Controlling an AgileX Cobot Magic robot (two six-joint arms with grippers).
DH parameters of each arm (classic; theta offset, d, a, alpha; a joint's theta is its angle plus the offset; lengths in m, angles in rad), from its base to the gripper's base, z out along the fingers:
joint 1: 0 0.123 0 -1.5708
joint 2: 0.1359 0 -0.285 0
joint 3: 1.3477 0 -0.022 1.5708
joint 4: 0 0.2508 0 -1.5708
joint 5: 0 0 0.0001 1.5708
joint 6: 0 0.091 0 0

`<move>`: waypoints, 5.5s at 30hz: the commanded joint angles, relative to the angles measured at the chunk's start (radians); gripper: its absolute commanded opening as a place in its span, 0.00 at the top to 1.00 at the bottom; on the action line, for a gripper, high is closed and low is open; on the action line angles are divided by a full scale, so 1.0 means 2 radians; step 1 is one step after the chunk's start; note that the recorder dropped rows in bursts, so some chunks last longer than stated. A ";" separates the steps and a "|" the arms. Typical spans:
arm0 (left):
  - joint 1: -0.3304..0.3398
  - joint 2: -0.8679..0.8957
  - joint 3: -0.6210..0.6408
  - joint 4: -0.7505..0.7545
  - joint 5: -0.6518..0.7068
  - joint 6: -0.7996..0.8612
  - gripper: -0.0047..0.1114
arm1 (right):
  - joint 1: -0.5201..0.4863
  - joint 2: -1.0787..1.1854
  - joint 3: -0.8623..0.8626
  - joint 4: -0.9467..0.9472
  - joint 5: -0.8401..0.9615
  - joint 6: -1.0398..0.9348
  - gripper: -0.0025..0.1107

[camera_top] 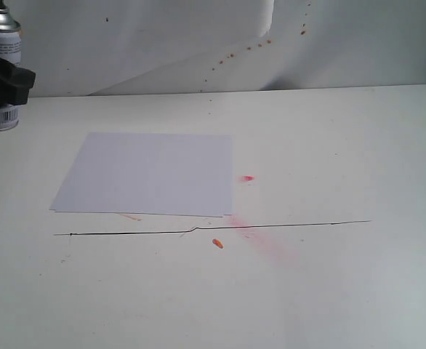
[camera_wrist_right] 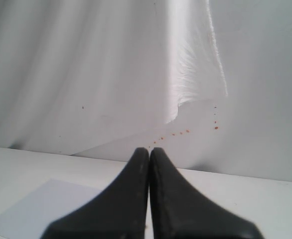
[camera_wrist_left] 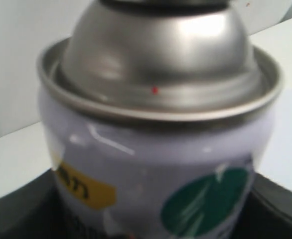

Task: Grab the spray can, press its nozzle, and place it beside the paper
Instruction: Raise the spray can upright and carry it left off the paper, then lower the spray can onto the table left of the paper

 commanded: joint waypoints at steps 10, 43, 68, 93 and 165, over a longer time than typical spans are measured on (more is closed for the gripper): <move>0.001 -0.008 -0.001 -0.065 -0.003 -0.024 0.96 | -0.003 -0.003 0.002 0.002 -0.004 0.001 0.98; 0.001 -0.008 0.028 0.344 -0.103 -0.524 0.96 | -0.003 -0.003 0.002 0.003 -0.004 0.001 0.98; 0.007 0.074 0.076 0.552 -0.384 -0.630 0.96 | -0.003 -0.003 0.002 0.003 -0.004 0.001 0.98; 0.060 0.291 0.074 0.612 -0.614 -0.674 0.96 | -0.003 -0.003 0.002 0.003 -0.004 0.001 0.98; 0.105 0.420 0.021 0.680 -0.733 -0.794 0.20 | -0.003 -0.003 0.002 0.003 -0.004 0.001 0.98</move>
